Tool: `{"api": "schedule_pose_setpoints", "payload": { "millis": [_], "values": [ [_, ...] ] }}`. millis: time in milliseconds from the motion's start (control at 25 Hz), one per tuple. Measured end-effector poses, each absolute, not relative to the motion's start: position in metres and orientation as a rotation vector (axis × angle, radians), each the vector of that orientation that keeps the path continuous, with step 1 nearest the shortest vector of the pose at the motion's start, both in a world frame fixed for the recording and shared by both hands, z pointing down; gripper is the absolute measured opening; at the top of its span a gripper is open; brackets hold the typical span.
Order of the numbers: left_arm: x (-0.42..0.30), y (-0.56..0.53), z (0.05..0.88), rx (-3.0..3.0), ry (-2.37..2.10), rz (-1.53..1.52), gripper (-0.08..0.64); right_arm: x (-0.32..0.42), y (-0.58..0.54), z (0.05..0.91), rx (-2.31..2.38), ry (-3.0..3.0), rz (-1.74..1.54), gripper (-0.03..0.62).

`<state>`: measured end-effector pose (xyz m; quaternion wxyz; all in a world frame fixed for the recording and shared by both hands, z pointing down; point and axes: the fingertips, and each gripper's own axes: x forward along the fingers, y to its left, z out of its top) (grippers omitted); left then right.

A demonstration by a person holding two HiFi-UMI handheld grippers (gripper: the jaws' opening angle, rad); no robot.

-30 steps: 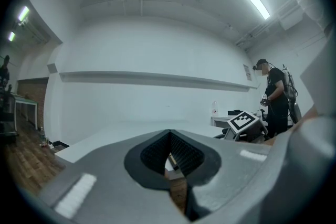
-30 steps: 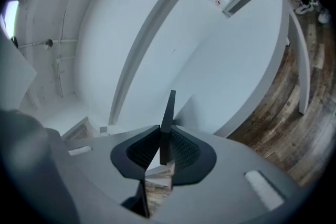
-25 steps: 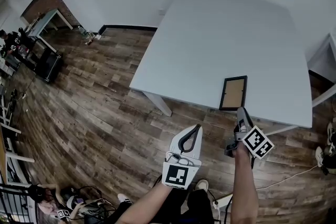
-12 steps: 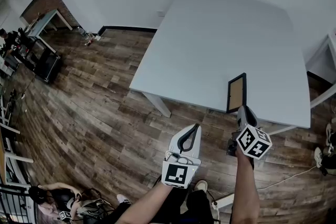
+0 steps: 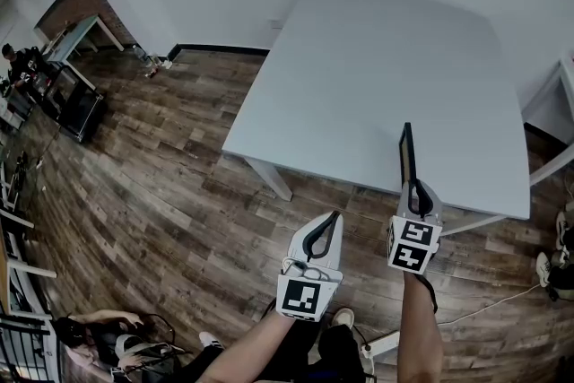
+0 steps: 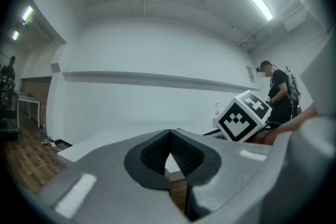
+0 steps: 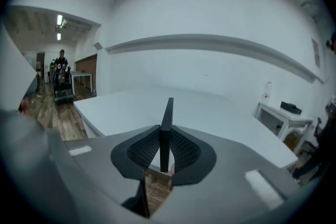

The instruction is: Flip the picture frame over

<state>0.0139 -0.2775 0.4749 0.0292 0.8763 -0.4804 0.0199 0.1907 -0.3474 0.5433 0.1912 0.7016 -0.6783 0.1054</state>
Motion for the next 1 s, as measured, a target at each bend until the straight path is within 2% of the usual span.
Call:
{"api": "schedule_pose_setpoints", "payload": {
  "millis": [360,1000],
  "values": [
    [0.008,-0.282,0.471,2.699,-1.498,0.059,0.002,0.158,-0.347,0.554,1.731,-1.684,-0.135,0.086],
    [-0.005,-0.286,0.476,2.667,-1.536,0.059,0.002,0.121,-0.348,0.6,1.43,-1.479,-0.424,0.091]
  ]
}}
